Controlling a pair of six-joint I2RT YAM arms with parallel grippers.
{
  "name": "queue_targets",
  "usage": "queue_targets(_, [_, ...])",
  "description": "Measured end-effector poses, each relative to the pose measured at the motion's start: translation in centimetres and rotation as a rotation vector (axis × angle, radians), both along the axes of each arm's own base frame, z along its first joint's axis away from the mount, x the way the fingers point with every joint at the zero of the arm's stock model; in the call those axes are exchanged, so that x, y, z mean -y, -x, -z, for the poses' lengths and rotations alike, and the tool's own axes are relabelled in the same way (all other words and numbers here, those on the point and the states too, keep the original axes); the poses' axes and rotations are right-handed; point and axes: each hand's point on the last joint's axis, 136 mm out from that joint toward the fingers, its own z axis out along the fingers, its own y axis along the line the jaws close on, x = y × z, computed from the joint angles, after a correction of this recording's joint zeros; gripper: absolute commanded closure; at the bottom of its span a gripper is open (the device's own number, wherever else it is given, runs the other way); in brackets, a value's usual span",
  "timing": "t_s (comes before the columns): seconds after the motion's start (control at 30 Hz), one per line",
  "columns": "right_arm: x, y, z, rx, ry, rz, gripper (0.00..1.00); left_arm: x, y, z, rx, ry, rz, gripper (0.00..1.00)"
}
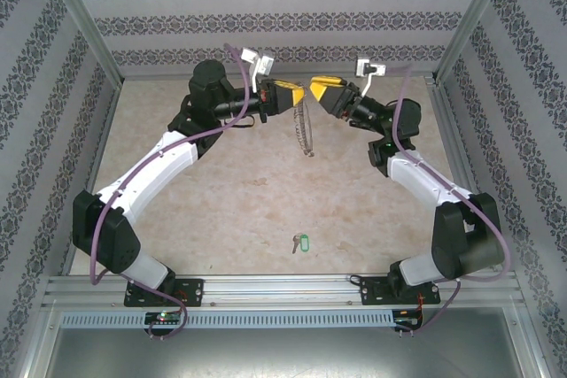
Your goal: Put the keys on the keyring
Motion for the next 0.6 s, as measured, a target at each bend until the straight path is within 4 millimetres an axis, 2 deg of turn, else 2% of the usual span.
queue_targets(0.13, [1.9, -0.5, 0.3, -0.033, -0.002, 0.044, 0.48, 0.0, 0.6, -0.4, 0.048, -0.054, 0.027, 1.0])
queue_targets(0.37, [2.4, 1.1, 1.2, -0.061, 0.008, 0.041, 0.38, -0.2, 2.2, -1.6, 0.144, -0.154, 0.087, 1.0])
queue_targets(0.6, [2.0, 2.4, 3.1, -0.09, 0.03, 0.022, 0.42, 0.1, 2.5, -0.7, 0.171, -0.231, 0.155, 1.0])
